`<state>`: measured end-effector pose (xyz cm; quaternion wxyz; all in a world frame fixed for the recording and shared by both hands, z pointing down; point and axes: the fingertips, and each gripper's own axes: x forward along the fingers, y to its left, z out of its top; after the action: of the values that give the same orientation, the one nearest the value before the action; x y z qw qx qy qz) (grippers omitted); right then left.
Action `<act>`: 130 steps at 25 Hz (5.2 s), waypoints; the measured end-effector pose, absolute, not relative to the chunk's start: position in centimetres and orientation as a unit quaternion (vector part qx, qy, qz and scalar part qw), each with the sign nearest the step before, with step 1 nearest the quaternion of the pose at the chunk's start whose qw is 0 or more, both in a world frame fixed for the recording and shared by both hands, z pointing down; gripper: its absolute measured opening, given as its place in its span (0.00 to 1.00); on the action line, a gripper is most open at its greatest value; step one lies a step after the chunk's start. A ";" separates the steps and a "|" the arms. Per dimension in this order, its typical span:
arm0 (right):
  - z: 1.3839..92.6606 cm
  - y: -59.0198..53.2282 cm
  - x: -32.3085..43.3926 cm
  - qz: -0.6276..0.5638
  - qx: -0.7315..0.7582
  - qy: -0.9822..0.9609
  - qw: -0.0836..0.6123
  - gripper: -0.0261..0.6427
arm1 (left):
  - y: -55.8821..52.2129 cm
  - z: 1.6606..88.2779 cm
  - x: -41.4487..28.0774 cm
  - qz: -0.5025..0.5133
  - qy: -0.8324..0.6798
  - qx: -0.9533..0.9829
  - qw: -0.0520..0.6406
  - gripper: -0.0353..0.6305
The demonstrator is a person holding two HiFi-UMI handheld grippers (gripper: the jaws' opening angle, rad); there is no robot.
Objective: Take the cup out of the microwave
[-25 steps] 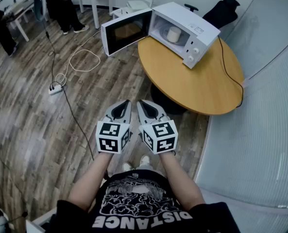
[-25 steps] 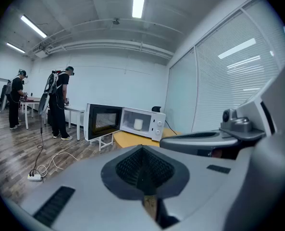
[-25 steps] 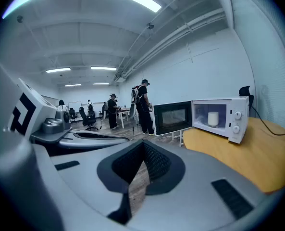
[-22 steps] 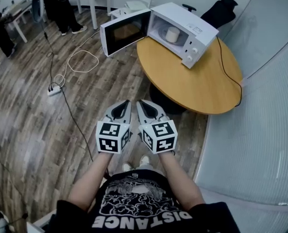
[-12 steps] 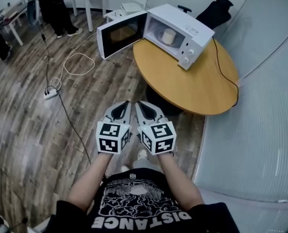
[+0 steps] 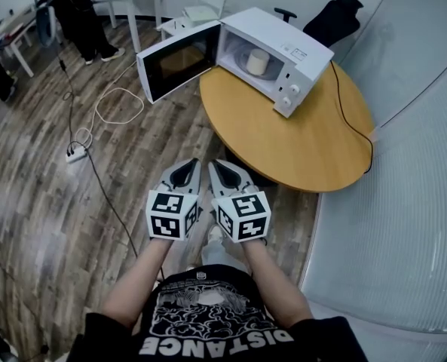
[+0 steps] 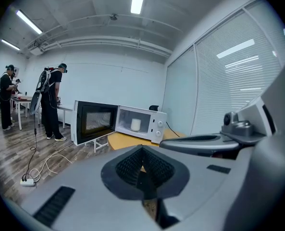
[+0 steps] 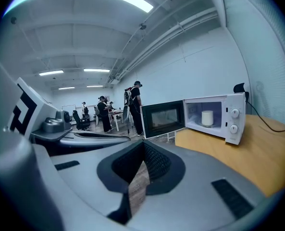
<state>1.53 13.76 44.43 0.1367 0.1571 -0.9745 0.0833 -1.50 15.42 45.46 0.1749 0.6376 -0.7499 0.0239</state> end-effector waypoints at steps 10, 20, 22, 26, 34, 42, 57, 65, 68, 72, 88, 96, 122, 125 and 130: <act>44.6 5.5 -0.9 0.090 0.153 -0.975 0.134 0.06 | 6.8 45.3 -4.0 0.030 -0.752 0.634 0.175 0.07; 44.7 -1.8 -1.3 0.100 0.151 -0.974 0.133 0.06 | -0.2 45.6 -4.2 0.046 -0.751 0.634 0.175 0.07; 44.6 -2.9 -1.3 0.101 0.150 -0.975 0.131 0.06 | -1.3 45.6 -4.3 0.047 -0.752 0.634 0.175 0.07; 44.7 -4.4 -0.9 0.099 0.151 -0.975 0.131 0.06 | -2.8 45.8 -4.0 0.050 -0.752 0.634 0.174 0.07; 44.9 -6.6 -1.2 0.096 0.160 -0.973 0.136 0.06 | -5.6 45.9 -4.0 0.047 -0.739 0.650 0.172 0.07; 45.2 -10.8 -3.0 0.097 0.202 -0.965 0.138 0.06 | -10.2 46.7 -5.8 0.044 -0.710 0.681 0.174 0.07; 45.9 -19.7 -8.0 0.116 0.302 -0.935 0.143 0.06 | -20.2 48.1 -11.5 0.063 -0.634 0.752 0.170 0.07; 45.4 -22.7 -9.7 0.109 0.344 -0.921 0.144 0.06 | -24.1 48.4 -12.7 0.066 -0.596 0.785 0.158 0.07; 45.5 -23.7 -10.0 0.108 0.359 -0.916 0.144 0.06 | -25.4 48.6 -13.0 0.065 -0.584 0.795 0.150 0.07; 45.7 -24.8 -10.4 0.107 0.372 -0.911 0.146 0.06 | -27.0 48.9 -13.5 0.060 -0.574 0.803 0.145 0.07; 46.3 -28.9 -10.7 0.104 0.403 -0.898 0.145 0.06 | -33.7 52.5 -14.4 0.073 -0.540 0.822 0.164 0.43; 46.6 -30.8 -10.8 0.108 0.414 -0.893 0.140 0.06 | -36.9 53.0 -14.1 0.073 -0.509 0.843 0.159 0.64; 47.9 -33.2 -9.1 0.122 0.451 -0.874 0.135 0.06 | -42.0 54.6 -12.6 0.088 -0.469 0.864 0.161 0.79; 48.1 -33.2 -9.0 0.123 0.453 -0.872 0.136 0.06 | -42.3 54.9 -12.5 0.098 -0.473 0.862 0.154 0.79; 48.1 -33.1 -9.0 0.123 0.454 -0.872 0.137 0.06 | -42.4 54.8 -12.8 0.102 -0.484 0.858 0.141 0.73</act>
<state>-8.96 -33.07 48.08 0.1373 0.4542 -0.8717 0.1226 -12.82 -42.41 54.77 0.1411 0.8579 -0.4835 0.1017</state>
